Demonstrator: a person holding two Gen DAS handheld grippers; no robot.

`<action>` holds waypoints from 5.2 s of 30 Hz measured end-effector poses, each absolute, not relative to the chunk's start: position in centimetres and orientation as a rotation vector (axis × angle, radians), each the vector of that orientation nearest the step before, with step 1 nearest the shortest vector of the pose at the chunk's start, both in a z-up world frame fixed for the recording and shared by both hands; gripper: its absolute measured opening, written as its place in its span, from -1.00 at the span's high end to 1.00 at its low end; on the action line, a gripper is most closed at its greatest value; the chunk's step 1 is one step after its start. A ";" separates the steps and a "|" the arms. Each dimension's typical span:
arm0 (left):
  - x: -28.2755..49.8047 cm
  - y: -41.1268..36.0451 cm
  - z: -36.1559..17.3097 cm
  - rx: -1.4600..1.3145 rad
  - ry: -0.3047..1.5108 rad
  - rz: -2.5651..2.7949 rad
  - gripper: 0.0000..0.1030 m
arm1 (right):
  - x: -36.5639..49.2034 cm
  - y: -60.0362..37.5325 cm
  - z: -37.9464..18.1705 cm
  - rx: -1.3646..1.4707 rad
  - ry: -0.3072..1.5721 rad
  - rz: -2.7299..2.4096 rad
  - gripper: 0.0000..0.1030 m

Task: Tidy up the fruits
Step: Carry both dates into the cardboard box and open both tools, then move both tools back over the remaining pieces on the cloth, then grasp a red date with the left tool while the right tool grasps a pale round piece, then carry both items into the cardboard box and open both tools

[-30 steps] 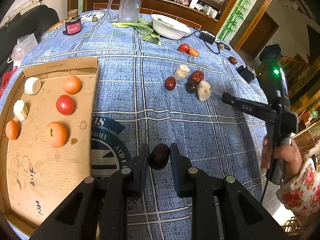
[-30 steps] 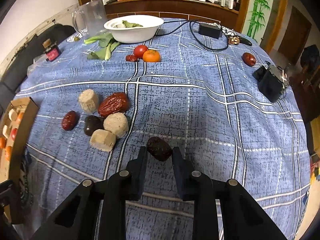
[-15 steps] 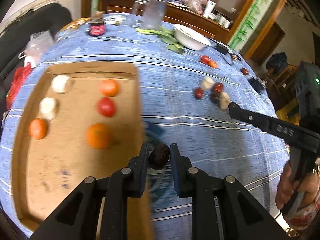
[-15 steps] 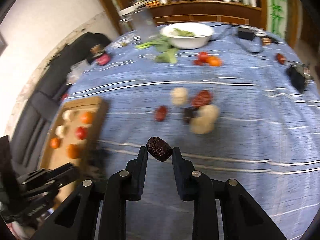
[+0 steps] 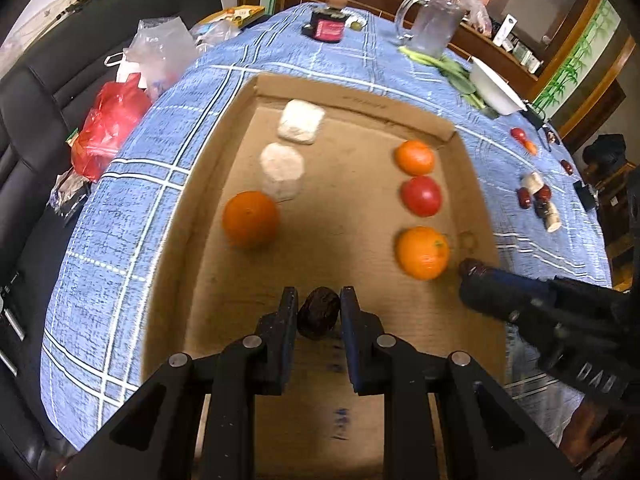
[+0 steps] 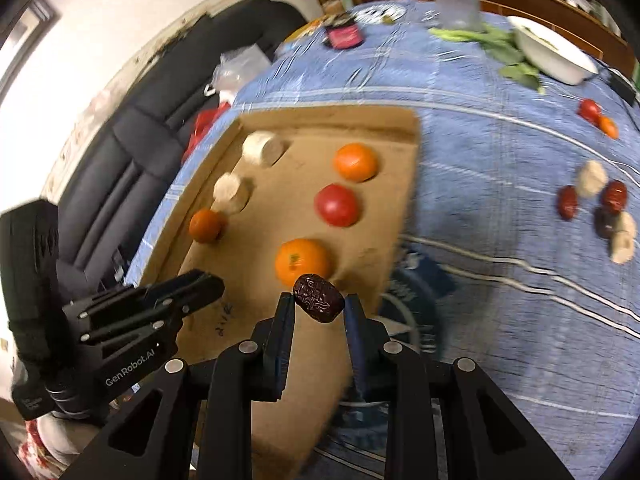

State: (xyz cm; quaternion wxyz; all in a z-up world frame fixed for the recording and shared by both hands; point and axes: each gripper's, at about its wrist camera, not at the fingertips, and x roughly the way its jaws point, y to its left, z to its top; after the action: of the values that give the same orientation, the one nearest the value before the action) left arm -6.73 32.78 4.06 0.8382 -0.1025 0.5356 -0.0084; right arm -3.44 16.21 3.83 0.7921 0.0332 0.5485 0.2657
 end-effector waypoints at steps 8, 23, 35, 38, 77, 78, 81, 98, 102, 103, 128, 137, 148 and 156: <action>-5.4 34.2 3.3 -0.197 1.148 -0.014 0.60 | -3.5 19.2 1.5 0.001 1.203 0.546 0.45; -3.5 34.5 4.1 -0.236 1.146 -0.016 0.07 | -3.1 19.5 2.6 -0.028 1.141 0.518 -0.06; -3.3 31.0 8.3 -0.202 1.084 -0.007 -0.32 | -4.0 13.8 6.2 0.099 1.028 0.435 -0.06; -3.3 29.3 8.8 -0.175 1.082 -0.025 -0.32 | -4.1 12.0 6.7 0.125 1.008 0.409 -0.06; -4.8 12.7 7.2 -0.018 1.119 -0.089 -0.31 | 1.1 -9.9 1.7 0.285 1.103 0.138 -0.18; -4.7 12.9 7.1 -0.023 1.120 -0.086 -0.31 | 1.8 -9.7 1.7 0.284 1.099 0.140 -0.18; -4.6 13.3 6.9 -0.050 1.133 -0.077 -0.31 | 3.8 -8.6 1.6 0.245 1.096 0.150 -0.18; 4.6 7.9 4.8 -0.016 1.123 -0.260 -0.11 | 2.6 -10.4 2.4 0.253 1.070 0.171 0.42; 6.5 6.4 4.0 0.047 1.111 -0.297 -0.01 | 1.8 -12.2 2.2 0.302 1.076 0.143 0.42; 7.0 6.0 3.7 0.060 1.113 -0.305 -0.01 | 1.7 -12.6 2.1 0.309 1.079 0.138 0.42; 6.0 6.5 3.4 0.051 1.126 -0.337 0.63 | 1.8 -8.7 1.4 0.129 1.067 0.147 0.40; 2.4 10.1 6.1 -0.053 1.088 -0.327 0.63 | -0.4 -7.4 4.5 0.180 1.037 0.166 0.39; -4.6 22.0 9.2 -0.122 1.052 -0.169 0.62 | -2.6 2.7 8.2 0.211 1.042 0.376 0.38; -7.1 31.0 5.4 -0.192 1.151 -0.027 0.62 | -4.1 12.0 6.9 0.167 1.115 0.552 0.37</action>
State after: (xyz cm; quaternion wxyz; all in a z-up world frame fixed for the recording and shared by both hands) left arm -7.12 31.04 5.38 0.8345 -0.0905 0.5434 -0.0128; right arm -4.08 11.99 6.89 0.8093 0.0782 0.5216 0.2584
